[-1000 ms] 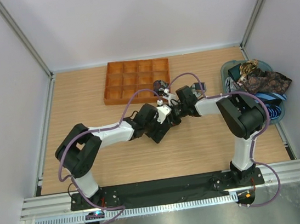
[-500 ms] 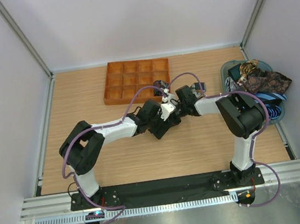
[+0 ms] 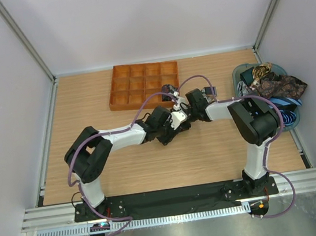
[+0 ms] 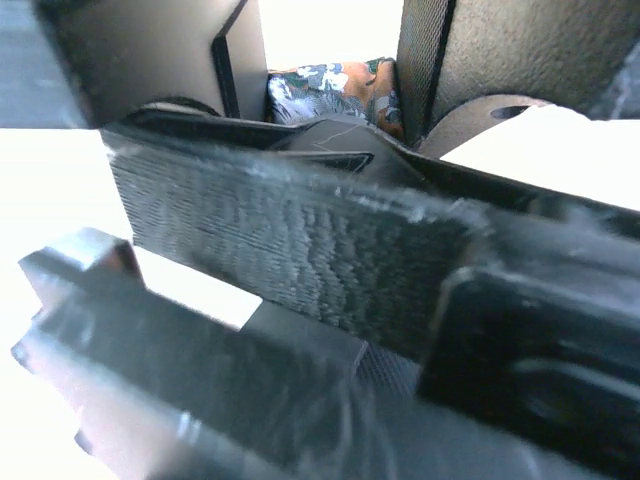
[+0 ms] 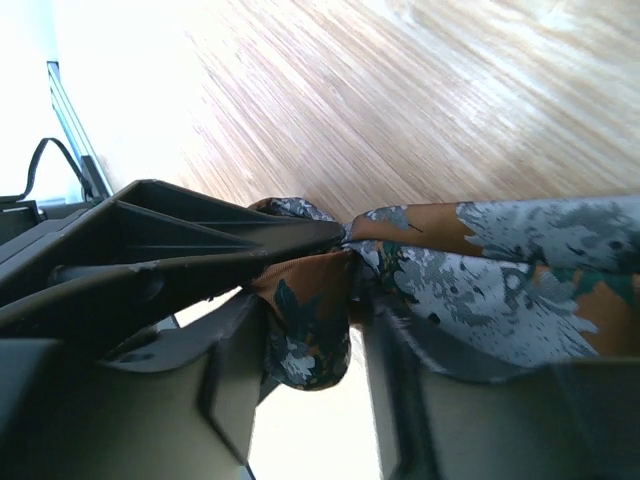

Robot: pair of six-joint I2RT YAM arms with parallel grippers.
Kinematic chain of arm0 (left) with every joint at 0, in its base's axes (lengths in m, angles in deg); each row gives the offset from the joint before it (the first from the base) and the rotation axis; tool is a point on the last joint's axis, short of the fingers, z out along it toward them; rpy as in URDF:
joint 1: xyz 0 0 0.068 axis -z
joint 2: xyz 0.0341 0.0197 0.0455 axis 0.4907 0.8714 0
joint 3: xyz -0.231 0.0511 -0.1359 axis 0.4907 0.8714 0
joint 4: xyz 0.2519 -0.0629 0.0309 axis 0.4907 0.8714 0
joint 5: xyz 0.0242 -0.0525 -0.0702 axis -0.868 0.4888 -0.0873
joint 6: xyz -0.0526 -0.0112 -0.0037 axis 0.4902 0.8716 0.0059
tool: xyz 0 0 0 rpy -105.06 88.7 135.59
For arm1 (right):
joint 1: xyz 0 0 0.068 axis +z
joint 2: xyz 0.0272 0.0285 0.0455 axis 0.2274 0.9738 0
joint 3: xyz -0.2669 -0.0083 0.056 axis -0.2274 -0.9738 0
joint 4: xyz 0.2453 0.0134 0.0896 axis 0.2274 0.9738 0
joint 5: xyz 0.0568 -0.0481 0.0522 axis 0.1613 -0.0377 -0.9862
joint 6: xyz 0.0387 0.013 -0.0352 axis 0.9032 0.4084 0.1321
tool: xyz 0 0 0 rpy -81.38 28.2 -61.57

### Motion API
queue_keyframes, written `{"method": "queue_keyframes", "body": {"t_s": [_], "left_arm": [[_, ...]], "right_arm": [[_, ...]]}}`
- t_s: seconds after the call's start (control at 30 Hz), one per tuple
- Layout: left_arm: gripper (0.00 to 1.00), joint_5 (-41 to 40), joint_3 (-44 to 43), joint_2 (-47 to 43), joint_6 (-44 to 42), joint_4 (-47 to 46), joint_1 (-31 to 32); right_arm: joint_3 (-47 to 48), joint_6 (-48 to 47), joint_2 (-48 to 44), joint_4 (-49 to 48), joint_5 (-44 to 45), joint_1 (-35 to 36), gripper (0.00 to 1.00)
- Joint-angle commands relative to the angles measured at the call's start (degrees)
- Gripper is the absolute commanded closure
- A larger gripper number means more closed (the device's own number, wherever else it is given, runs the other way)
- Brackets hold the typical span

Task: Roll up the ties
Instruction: Roll the tie

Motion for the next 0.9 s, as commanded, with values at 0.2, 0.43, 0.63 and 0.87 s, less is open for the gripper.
{"method": "queue_keyframes", "body": {"t_s": [0.2, 0.43, 0.63, 0.87], "left_arm": [[0.64, -2.66, -0.46, 2.50, 1.41, 5.10, -1.23], [0.66, -2.66, -1.96, 3.99, 1.50, 7.38, -1.23], [0.67, -2.22, -3.10, 5.23, 1.68, 8.62, -1.41], [0.68, -1.08, -3.45, 5.67, 1.59, 9.24, -1.58]], "right_arm": [[-3.83, -2.25, -4.48, 0.92, 8.56, 0.58, 0.37], [-7.78, -0.06, -11.59, -1.19, 14.10, -1.43, 0.34], [-12.17, 3.81, -17.31, -5.67, 16.74, -5.30, 0.33], [-13.77, 6.71, -16.63, -9.18, 13.33, -8.03, 0.32]]}}
